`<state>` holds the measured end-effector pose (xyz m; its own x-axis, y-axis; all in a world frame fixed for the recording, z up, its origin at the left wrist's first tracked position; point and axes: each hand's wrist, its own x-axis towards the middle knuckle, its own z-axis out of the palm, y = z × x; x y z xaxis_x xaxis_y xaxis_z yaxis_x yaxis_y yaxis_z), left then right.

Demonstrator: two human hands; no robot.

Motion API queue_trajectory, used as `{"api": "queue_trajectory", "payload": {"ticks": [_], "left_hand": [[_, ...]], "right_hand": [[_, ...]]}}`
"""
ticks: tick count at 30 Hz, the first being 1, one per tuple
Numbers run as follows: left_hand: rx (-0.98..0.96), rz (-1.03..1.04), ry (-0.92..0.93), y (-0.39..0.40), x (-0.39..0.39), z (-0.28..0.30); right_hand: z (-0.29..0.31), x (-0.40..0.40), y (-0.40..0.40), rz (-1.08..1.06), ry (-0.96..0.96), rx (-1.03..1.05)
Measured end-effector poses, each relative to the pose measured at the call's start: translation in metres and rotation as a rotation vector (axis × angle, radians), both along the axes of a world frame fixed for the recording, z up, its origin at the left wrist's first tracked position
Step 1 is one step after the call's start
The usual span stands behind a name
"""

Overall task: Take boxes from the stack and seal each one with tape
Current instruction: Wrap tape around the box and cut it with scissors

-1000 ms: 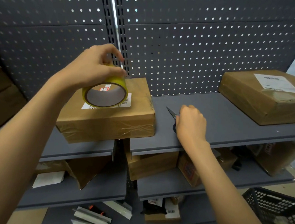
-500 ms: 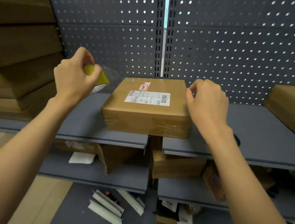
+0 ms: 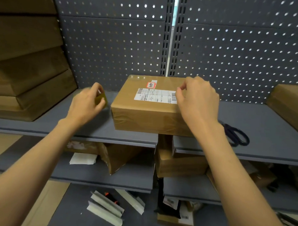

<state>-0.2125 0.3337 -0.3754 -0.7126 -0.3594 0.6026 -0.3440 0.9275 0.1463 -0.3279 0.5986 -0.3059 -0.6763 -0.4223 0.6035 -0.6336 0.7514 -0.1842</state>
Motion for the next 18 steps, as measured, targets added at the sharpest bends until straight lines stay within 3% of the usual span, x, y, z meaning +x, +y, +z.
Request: {"api": "queue_trajectory", "payload": {"ticks": [8, 14, 18], "left_hand": [[-0.076, 0.045, -0.216, -0.01, 0.003, -0.015], [-0.129, 0.08, -0.05, 0.012, -0.013, 0.021], [-0.12, -0.069, 0.022, 0.062, -0.043, 0.057]], "right_hand": [[-0.003, 0.006, -0.004, -0.007, 0.005, -0.028], [-0.002, -0.002, 0.023, 0.032, -0.037, -0.295], [-0.006, -0.032, 0.051, 0.048, -0.158, -0.45]]}}
